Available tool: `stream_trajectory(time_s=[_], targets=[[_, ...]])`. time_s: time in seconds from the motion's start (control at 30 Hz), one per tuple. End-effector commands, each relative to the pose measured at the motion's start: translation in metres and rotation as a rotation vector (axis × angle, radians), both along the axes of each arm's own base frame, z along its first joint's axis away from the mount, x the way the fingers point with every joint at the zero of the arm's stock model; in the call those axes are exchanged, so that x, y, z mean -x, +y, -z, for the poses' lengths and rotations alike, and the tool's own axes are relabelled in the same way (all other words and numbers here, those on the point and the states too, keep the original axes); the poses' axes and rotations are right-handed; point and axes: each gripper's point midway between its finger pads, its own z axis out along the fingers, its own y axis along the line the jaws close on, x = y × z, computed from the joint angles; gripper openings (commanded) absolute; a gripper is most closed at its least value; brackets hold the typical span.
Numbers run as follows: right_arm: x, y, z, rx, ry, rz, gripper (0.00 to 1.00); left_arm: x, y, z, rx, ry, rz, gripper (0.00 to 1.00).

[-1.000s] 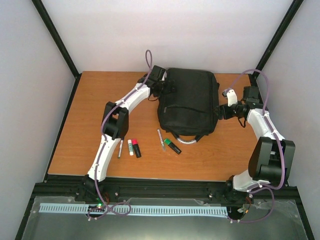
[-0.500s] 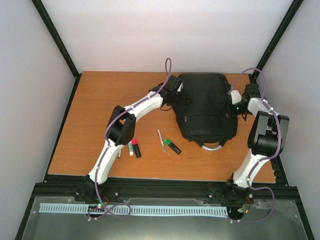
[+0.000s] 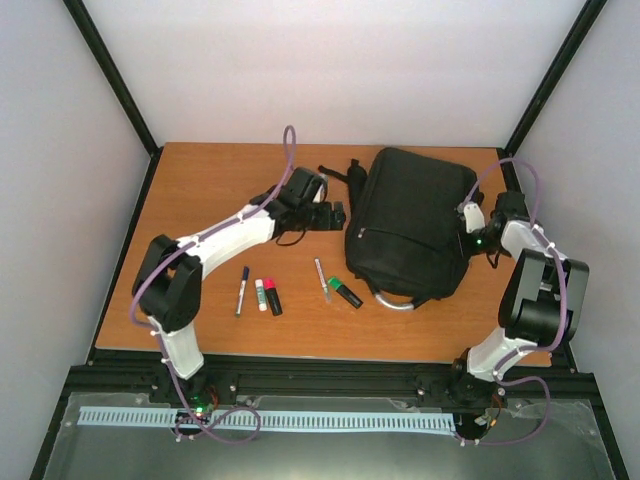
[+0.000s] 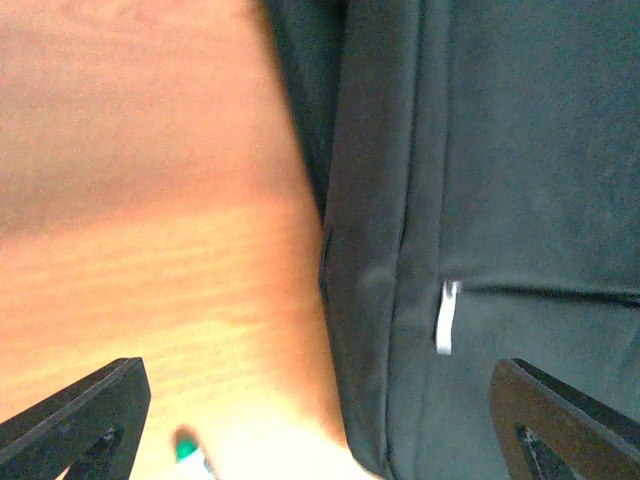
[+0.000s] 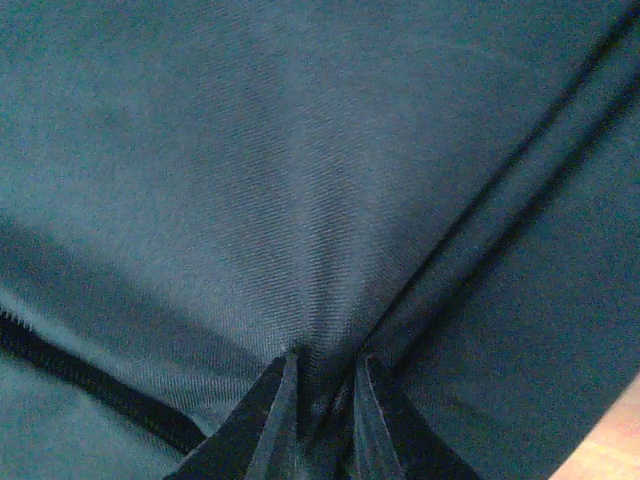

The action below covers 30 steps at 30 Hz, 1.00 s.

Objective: Pack the student bag
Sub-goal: Adjust the student bag at the center of the board.

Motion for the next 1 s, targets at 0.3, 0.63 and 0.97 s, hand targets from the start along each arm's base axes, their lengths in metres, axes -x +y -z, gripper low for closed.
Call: stream_trajectory(time_s=[0.3,0.63,0.97], targets=[[0.089,0.035,-0.067,0.042,0.038,-0.215,0.39,0.056,0.022,0.006,0.072,0.027,-0.009,0.94],[0.057,0.069,-0.095,0.151,-0.194,-0.299,0.46,0.107,0.047,0.021,-0.013,0.14,-0.02,0.77],[0.021,0.105,-0.112,0.001,-0.271,-0.231,0.53,0.157,0.016,0.042,-0.209,0.133,0.083,0.58]])
